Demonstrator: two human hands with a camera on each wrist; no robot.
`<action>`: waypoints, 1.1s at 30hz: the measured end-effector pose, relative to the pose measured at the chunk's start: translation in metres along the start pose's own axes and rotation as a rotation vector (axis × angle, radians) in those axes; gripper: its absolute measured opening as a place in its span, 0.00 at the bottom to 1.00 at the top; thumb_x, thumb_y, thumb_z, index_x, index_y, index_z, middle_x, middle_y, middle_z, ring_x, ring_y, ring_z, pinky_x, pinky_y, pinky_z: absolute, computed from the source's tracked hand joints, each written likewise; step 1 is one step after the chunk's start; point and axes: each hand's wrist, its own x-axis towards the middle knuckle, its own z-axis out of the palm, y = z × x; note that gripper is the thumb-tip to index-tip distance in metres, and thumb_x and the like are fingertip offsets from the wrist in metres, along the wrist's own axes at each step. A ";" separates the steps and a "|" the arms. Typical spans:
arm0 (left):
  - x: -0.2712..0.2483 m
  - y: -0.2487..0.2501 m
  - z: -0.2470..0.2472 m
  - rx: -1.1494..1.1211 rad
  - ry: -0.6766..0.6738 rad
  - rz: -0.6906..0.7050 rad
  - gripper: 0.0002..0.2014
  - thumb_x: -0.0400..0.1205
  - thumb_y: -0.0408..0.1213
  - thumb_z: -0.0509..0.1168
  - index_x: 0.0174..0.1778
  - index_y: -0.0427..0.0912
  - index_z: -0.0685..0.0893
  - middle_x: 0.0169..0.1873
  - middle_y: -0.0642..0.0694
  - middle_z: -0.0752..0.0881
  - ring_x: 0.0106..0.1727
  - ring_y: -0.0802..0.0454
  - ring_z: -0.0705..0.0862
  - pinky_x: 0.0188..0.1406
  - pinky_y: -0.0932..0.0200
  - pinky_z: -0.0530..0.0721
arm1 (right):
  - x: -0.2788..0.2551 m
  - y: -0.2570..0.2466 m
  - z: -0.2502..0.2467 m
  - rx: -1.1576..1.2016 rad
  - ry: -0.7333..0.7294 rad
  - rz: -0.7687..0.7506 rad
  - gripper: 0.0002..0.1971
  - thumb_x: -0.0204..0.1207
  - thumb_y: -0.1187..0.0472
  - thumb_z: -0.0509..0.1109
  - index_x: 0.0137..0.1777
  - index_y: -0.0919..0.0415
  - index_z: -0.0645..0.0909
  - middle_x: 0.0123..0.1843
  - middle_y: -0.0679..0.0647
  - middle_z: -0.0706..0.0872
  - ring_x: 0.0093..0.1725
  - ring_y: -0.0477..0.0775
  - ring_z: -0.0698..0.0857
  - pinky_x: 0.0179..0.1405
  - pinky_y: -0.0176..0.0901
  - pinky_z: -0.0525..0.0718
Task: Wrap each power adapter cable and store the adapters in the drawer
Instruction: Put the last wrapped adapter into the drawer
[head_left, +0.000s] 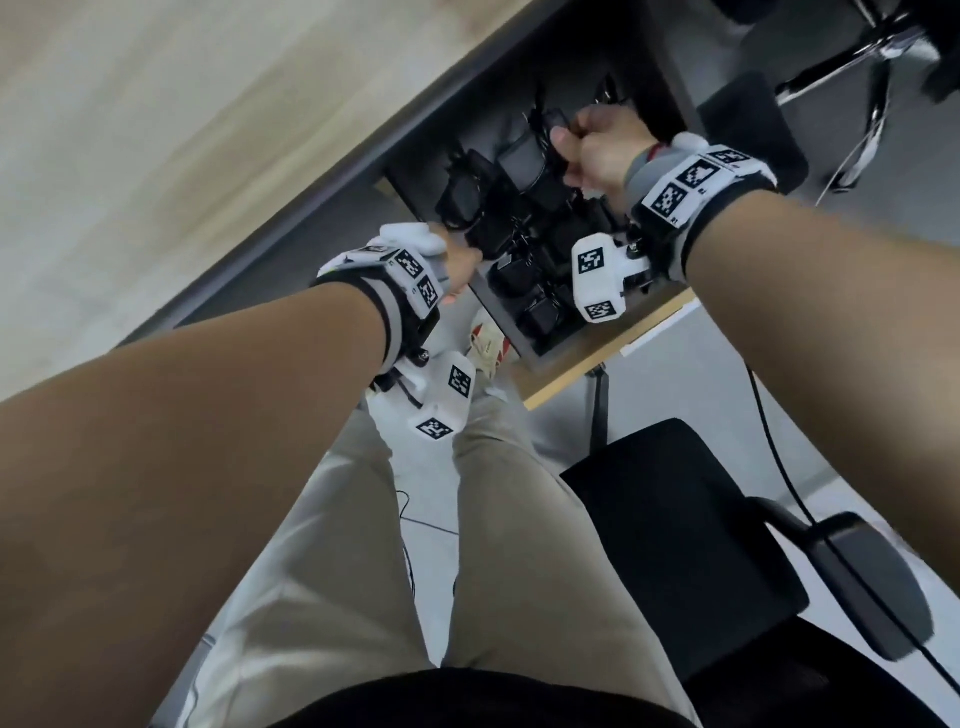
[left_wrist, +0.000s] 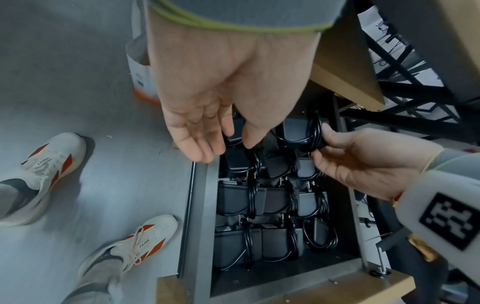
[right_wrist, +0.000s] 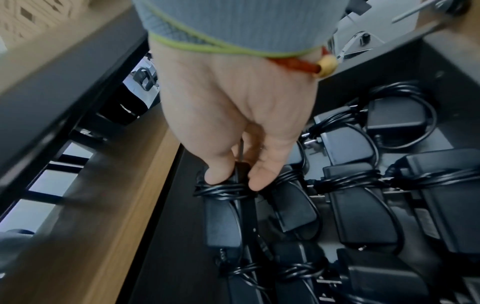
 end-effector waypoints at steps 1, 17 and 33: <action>0.003 -0.001 0.001 -0.002 0.006 0.003 0.11 0.84 0.45 0.65 0.37 0.47 0.77 0.39 0.48 0.84 0.36 0.52 0.84 0.43 0.54 0.87 | 0.006 -0.001 0.001 -0.025 0.000 -0.021 0.26 0.83 0.58 0.69 0.79 0.64 0.70 0.71 0.57 0.77 0.62 0.53 0.83 0.39 0.31 0.88; 0.036 -0.013 0.018 0.136 0.109 0.091 0.14 0.81 0.43 0.66 0.32 0.53 0.69 0.45 0.43 0.86 0.52 0.39 0.89 0.56 0.41 0.88 | 0.058 -0.001 0.011 -0.429 0.046 -0.153 0.27 0.85 0.45 0.63 0.81 0.56 0.70 0.78 0.51 0.76 0.77 0.52 0.74 0.61 0.29 0.66; 0.029 -0.012 0.025 0.070 0.172 0.101 0.17 0.81 0.35 0.65 0.34 0.54 0.65 0.43 0.44 0.82 0.52 0.38 0.89 0.54 0.40 0.88 | 0.077 -0.008 0.017 -0.850 -0.030 -0.101 0.27 0.87 0.47 0.56 0.79 0.62 0.70 0.76 0.62 0.77 0.73 0.66 0.76 0.71 0.52 0.75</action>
